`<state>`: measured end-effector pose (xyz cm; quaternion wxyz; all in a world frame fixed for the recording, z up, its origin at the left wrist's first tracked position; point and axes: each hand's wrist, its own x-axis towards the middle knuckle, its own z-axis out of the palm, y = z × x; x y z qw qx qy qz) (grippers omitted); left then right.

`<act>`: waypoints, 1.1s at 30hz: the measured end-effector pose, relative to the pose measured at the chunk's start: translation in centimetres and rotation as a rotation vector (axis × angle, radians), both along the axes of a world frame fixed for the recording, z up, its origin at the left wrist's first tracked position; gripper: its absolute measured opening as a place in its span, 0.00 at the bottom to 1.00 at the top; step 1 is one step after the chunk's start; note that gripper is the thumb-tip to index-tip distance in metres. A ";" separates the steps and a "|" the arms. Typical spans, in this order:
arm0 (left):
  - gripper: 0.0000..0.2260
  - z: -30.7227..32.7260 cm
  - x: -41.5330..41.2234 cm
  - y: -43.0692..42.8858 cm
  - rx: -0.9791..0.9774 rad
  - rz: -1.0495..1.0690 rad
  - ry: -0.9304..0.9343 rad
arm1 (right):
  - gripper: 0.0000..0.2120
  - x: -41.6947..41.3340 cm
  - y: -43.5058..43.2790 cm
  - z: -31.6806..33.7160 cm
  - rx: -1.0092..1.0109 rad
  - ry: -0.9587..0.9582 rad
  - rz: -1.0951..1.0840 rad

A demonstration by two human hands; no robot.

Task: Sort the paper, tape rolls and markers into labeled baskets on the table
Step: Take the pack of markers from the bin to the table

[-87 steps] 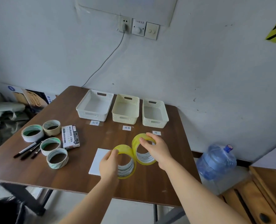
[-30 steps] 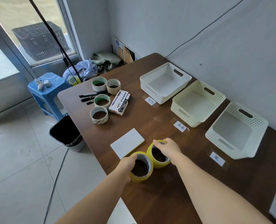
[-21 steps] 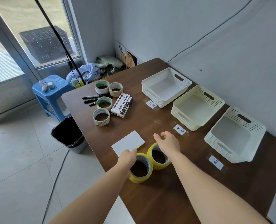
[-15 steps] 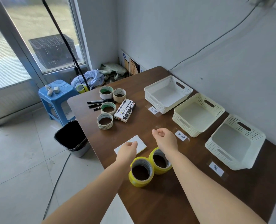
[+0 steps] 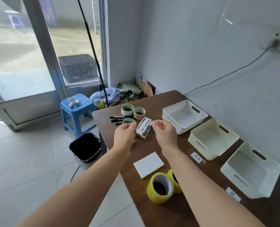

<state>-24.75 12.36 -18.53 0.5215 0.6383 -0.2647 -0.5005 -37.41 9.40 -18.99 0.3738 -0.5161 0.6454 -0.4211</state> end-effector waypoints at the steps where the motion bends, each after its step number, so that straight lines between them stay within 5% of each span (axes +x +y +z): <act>1: 0.08 0.7 1.3 0.3 -0.013 0.022 0.008 | 0.05 1.3 0.2 0.5 -0.018 -0.006 0.009; 33: 0.06 7.1 46.9 23.0 -0.259 0.793 -0.109 | 0.03 51.6 16.5 7.9 -0.164 -0.361 0.701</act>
